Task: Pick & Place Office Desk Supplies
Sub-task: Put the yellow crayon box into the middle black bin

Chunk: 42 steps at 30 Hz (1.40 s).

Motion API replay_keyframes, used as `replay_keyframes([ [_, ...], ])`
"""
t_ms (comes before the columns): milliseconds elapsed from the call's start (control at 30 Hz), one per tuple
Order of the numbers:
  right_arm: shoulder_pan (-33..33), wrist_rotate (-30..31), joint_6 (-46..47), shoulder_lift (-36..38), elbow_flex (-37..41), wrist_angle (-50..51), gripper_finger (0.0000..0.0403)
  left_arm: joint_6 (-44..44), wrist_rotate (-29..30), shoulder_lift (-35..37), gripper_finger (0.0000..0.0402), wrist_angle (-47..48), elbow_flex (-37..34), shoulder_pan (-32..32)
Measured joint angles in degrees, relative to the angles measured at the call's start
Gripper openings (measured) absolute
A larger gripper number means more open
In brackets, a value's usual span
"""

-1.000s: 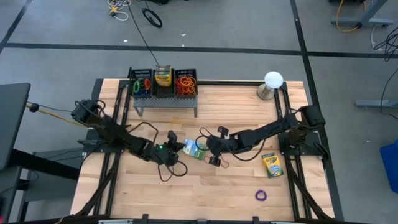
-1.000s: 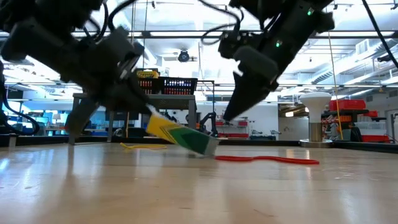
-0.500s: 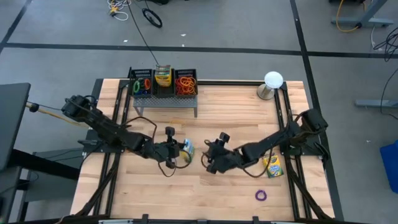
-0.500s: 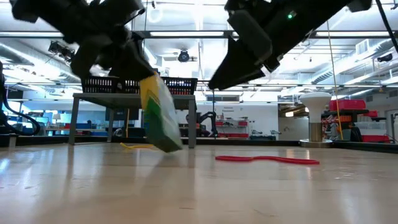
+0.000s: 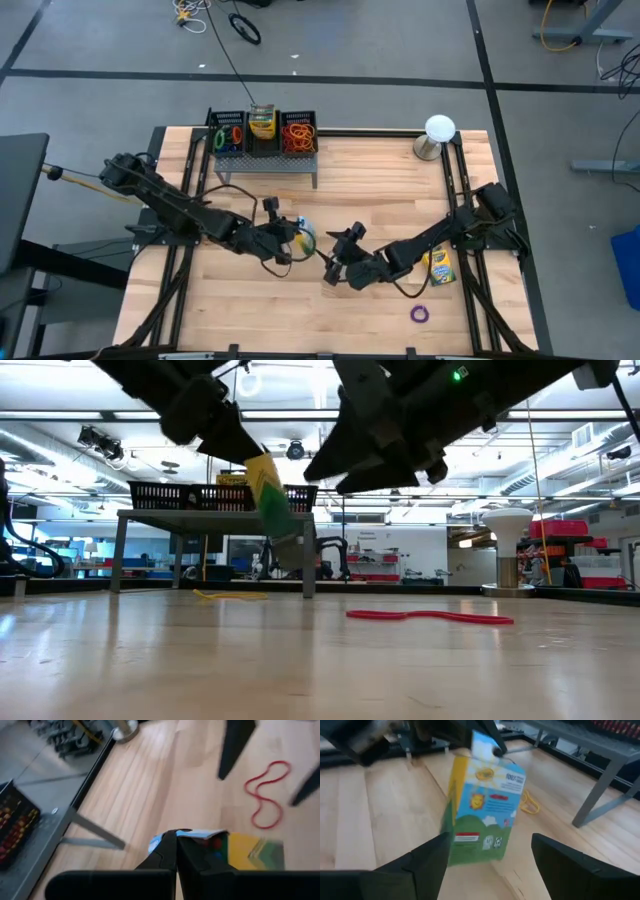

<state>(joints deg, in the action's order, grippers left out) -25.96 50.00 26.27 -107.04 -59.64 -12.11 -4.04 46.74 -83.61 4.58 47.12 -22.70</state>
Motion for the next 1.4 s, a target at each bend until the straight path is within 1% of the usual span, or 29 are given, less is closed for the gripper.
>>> replay_keyframes([
  [133, 0.8, 1.0, -1.1, -1.4, 0.1, -1.9, 0.0291, -3.5, -0.1, 0.0, 0.0003, 4.6, 2.1, 1.8],
  [167, 1.1, 1.7, -1.5, -2.3, 0.1, -3.9, 0.0291, -4.3, -0.1, 0.0, 0.0003, 5.4, 2.4, 2.3],
  [300, 1.6, 3.5, -4.6, -5.3, -0.9, -9.5, 0.0291, -5.4, -1.1, 0.0, 0.0003, 6.5, 3.1, 4.0],
  [400, 1.7, 5.9, -6.6, -7.6, -2.6, -10.9, 0.0291, -6.1, -2.5, 0.0, 0.0003, 7.4, 3.2, 5.4],
  [567, 2.3, 9.6, -8.8, -11.5, -7.4, -10.5, 0.0291, -7.1, -3.6, 0.0, 0.0003, 7.8, 3.2, 6.6],
  [667, 3.1, 9.6, -10.5, -13.7, -10.6, -10.4, 0.0291, -7.1, -4.4, 0.0, 0.0003, 7.5, 3.2, 6.7],
  [767, 4.3, 11.1, -10.3, -15.2, -13.2, -9.1, 0.0291, -7.4, -4.9, 0.0, 0.0003, 7.5, 3.2, 6.6],
  [867, 5.4, 11.8, -9.7, -15.9, -14.3, -7.8, 0.0291, -7.9, -5.0, 0.0, 0.0003, 7.7, 3.2, 6.6],
  [967, 6.4, 11.7, -6.4, -15.7, -14.3, -7.4, 0.0291, -8.0, -5.6, 0.0, 0.0003, 7.8, 3.2, 6.6],
  [1100, 6.6, 11.4, -6.6, -15.7, -14.0, -5.6, 0.029, -8.0, -5.9, 0.0, 0.0003, 7.9, 3.2, 6.5],
  [1167, 6.6, 10.3, -5.9, -15.7, -14.0, -3.7, 0.0281, -8.0, -5.9, 0.0, 0.0003, 8.1, 3.2, 6.2],
  [1233, 6.7, 9.5, -6.0, -15.8, -14.0, -3.4, 0.0265, -8.0, -6.1, 0.0, 0.0003, 8.1, 3.2, 6.1],
  [1400, 6.8, 7.2, -6.0, -15.8, -14.0, -3.0, 0.02, -8.2, -7.6, 0.0, 0.0003, 8.3, 3.2, 6.2],
])
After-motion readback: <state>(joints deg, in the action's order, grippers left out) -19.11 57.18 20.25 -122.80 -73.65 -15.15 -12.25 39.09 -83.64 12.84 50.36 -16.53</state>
